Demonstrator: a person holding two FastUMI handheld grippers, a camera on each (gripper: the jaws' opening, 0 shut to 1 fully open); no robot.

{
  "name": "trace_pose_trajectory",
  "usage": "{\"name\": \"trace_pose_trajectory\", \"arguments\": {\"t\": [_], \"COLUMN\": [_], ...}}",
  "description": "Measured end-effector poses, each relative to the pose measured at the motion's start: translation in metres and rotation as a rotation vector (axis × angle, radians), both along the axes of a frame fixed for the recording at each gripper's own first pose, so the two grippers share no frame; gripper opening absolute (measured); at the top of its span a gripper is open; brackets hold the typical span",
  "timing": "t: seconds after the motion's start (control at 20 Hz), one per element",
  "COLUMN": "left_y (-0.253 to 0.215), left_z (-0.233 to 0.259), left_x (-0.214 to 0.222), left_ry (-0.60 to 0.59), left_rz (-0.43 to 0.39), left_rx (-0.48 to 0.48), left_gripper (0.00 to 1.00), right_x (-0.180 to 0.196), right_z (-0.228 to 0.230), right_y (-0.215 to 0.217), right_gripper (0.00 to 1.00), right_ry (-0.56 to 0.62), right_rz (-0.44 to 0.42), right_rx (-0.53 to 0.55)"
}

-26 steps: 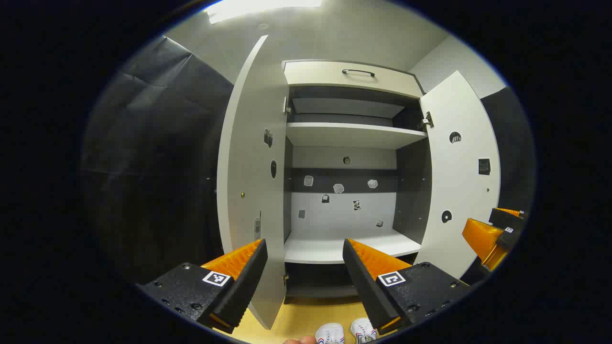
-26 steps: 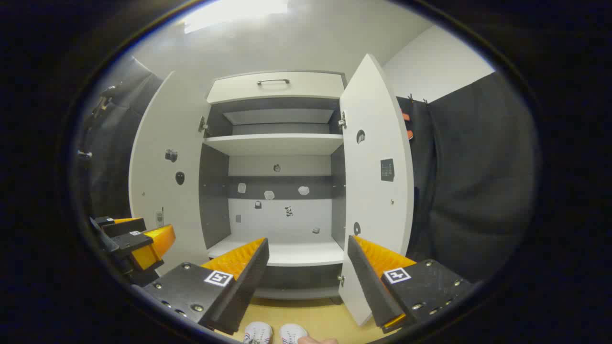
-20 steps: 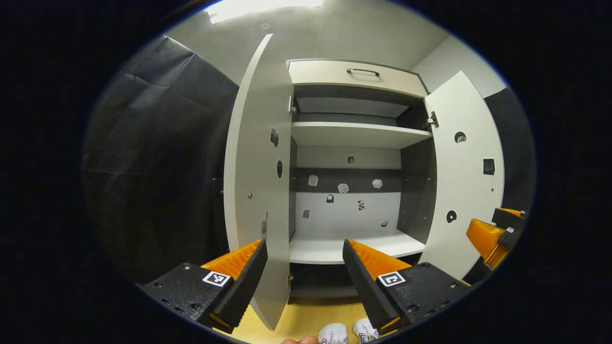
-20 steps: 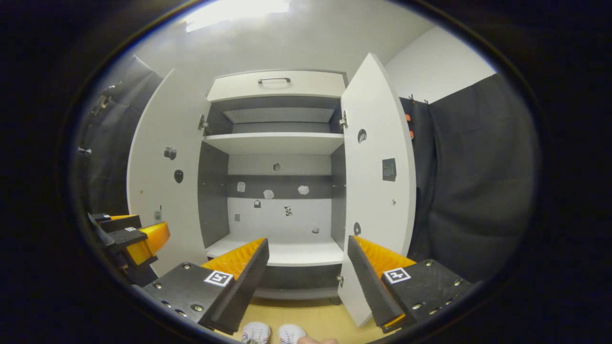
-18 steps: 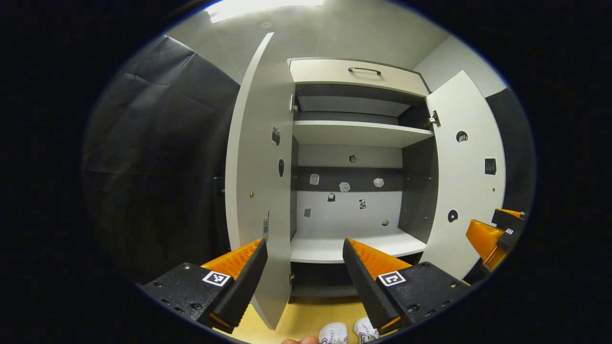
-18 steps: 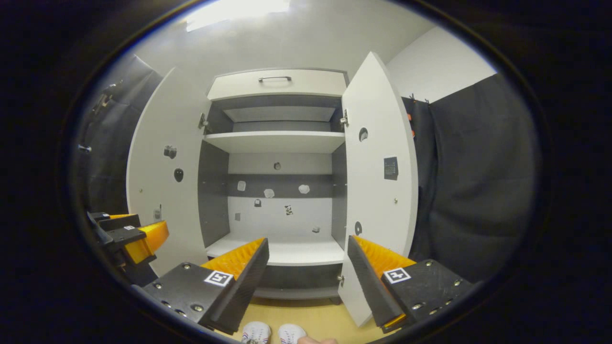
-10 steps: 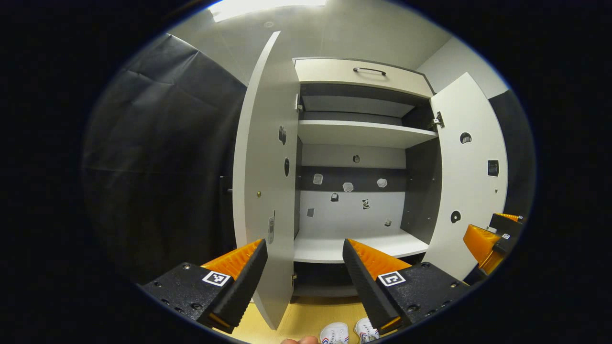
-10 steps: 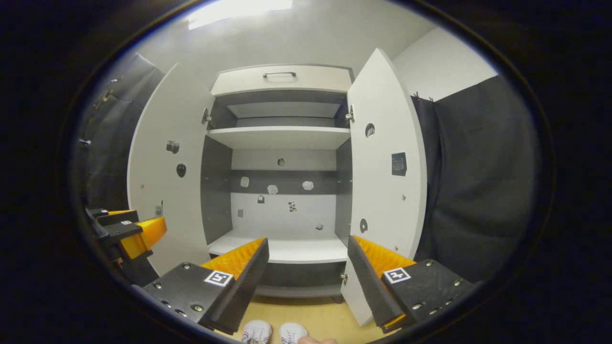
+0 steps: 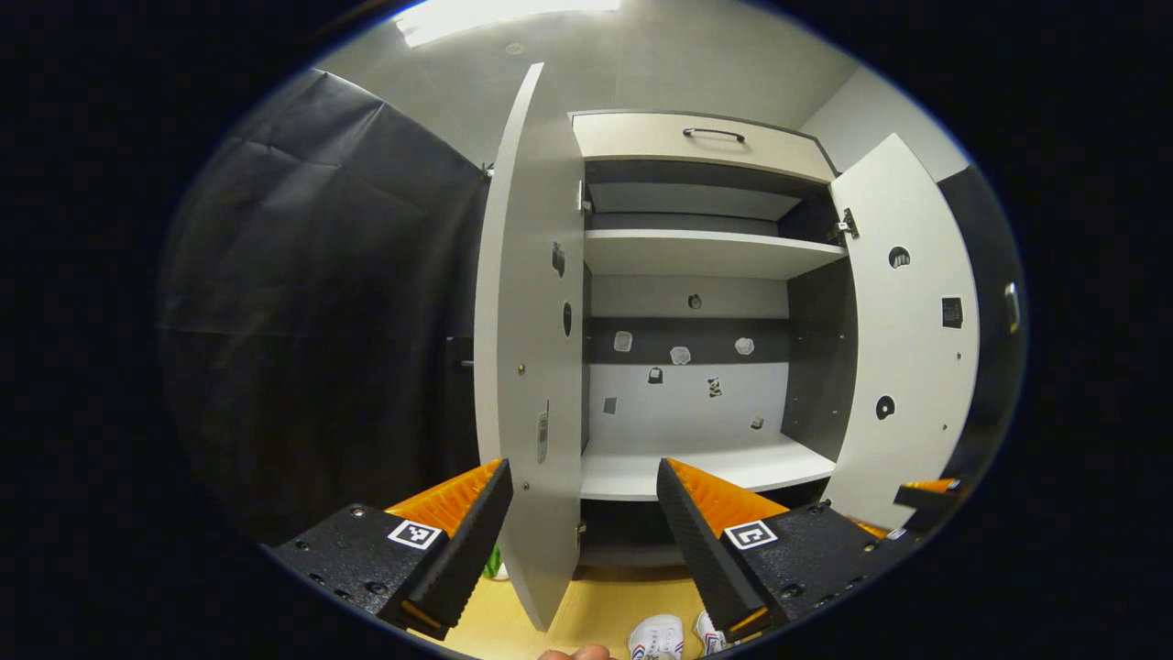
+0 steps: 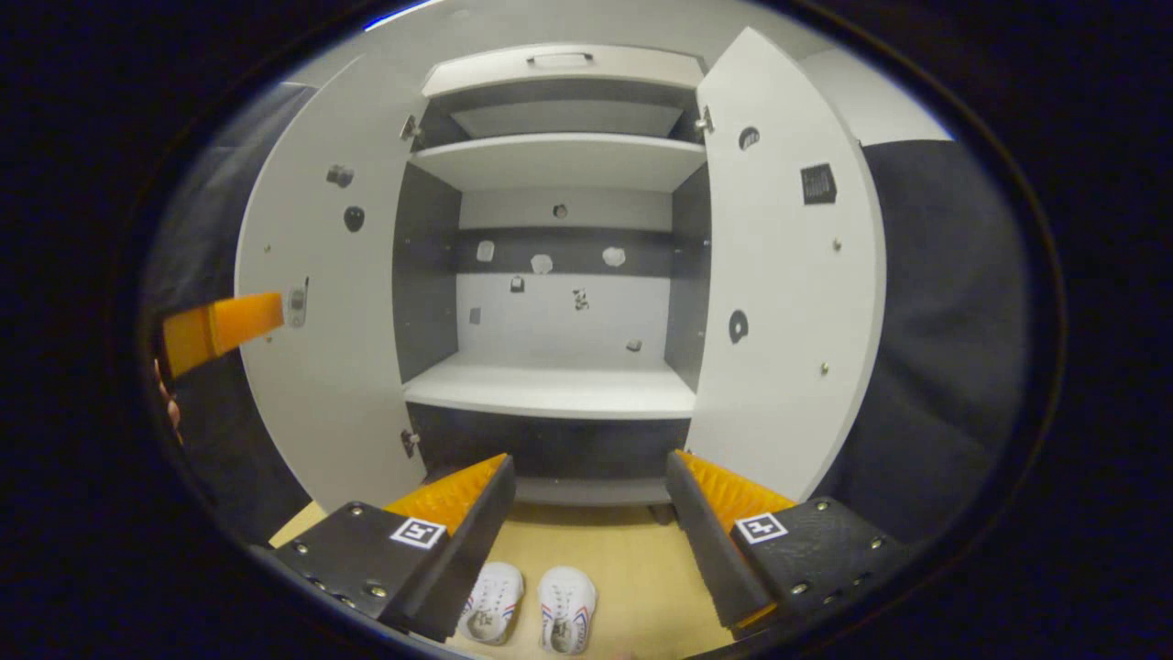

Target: Grab one shoe with the right hand and put it into the shoe cabinet, grab the other shoe with the left hand and put it into the shoe cabinet; then close the right door with the right hand and the left door with the left hand.

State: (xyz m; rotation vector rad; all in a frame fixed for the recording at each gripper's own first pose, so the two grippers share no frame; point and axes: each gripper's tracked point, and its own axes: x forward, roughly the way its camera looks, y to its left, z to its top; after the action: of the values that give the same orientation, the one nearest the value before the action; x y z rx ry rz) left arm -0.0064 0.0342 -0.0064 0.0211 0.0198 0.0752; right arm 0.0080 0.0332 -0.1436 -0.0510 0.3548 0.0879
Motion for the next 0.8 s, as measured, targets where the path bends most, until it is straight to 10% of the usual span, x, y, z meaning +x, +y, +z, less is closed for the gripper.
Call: {"name": "trace_pose_trajectory", "arguments": {"t": [0.8], "left_y": [0.034], "left_z": [-0.027], "left_x": [0.000], "left_ry": [0.068], "left_rz": [0.084], "left_rx": [0.025], "left_gripper": [0.96], "right_x": [-0.072], "right_z": [-0.280], "right_y": [0.029], "right_gripper": [0.97], "right_ry": [0.701], "right_rz": [0.098], "right_rx": [-0.013]}}
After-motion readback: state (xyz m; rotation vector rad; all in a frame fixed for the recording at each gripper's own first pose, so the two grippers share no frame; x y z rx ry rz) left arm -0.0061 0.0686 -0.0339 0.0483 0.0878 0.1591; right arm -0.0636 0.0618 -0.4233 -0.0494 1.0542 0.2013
